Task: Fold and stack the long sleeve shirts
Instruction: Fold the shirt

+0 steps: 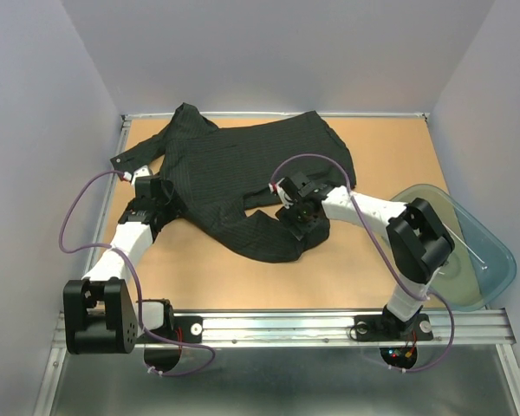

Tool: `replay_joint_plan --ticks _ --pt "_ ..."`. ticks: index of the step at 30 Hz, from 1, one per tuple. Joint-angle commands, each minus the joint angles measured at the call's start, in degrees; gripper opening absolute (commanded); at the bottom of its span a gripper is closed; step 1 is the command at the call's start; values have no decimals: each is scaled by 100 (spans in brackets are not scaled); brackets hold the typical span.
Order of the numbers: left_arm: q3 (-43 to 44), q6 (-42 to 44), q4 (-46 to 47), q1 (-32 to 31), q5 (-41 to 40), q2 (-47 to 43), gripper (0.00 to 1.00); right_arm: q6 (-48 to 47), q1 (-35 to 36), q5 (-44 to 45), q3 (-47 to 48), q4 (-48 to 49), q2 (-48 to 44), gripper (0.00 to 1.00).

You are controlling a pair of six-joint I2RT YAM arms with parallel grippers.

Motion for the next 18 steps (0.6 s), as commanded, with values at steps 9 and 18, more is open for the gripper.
replay_joint_plan --ticks 9,18 --pt "72 78 139 18 -78 13 86 -414 -649 55 751 13 -54 68" --pt "55 95 139 10 -70 -13 86 -818 -658 -242 822 65 597 71"
